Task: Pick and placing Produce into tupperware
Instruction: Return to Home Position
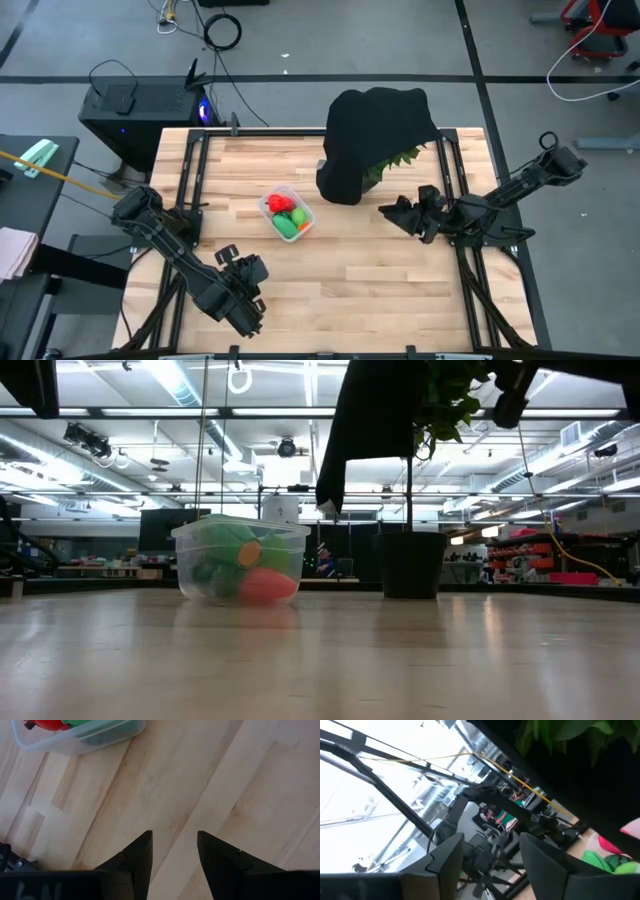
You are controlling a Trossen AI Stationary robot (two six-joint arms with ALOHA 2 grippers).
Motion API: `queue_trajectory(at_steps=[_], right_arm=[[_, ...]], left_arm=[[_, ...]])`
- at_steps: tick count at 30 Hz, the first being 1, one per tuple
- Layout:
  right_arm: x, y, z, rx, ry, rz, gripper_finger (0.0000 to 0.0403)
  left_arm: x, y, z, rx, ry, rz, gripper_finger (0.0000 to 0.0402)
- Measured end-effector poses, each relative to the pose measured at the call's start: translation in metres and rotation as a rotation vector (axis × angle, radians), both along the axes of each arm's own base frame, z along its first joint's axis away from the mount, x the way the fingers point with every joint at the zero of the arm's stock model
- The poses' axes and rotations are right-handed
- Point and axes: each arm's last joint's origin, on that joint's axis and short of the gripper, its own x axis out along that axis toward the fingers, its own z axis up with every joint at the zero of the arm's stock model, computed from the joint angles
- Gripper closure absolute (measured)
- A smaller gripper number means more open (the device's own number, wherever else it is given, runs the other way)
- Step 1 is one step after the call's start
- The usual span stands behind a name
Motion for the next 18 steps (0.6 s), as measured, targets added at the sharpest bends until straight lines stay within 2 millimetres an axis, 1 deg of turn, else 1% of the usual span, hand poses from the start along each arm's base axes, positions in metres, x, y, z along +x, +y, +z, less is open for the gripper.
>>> queue_trajectory(at_steps=[3, 5, 8, 10, 11, 12, 15, 18], right_arm=[[-0.002, -0.004, -0.005, -0.03, 0.005, 0.026, 0.0224], [-0.002, -0.007, -0.005, -0.059, -0.001, 0.042, 0.0253], [-0.003, -0.012, -0.01, -0.094, 0.003, 0.055, 0.0318], [-0.005, -0.019, -0.015, -0.103, 0.01, 0.051, 0.0368], [-0.007, -0.022, -0.018, -0.104, 0.01, 0.047, 0.0386], [-0.01, -0.025, -0.019, -0.1, 0.003, 0.044, 0.0392], [-0.019, -0.032, -0.021, -0.094, -0.034, 0.05, 0.039], [-0.029, -0.035, -0.02, -0.146, -0.072, 0.039, 0.0398]], left_arm=[[0.001, 0.001, 0.0, 0.001, 0.0, 0.005, 0.0239], [0.002, 0.002, 0.0, 0.0, 0.0, 0.008, 0.0239], [0.004, 0.004, 0.0, 0.0, 0.0, 0.018, 0.0239], [0.005, 0.006, 0.0, -0.001, 0.002, 0.026, 0.0239], [0.006, 0.007, 0.0, -0.004, 0.004, 0.029, 0.0239], [0.007, 0.008, 0.0, -0.005, 0.005, 0.033, 0.0239], [0.008, 0.01, 0.0, -0.008, 0.009, 0.041, 0.0239], [0.009, 0.011, 0.0, -0.008, 0.014, 0.04, 0.0239]])
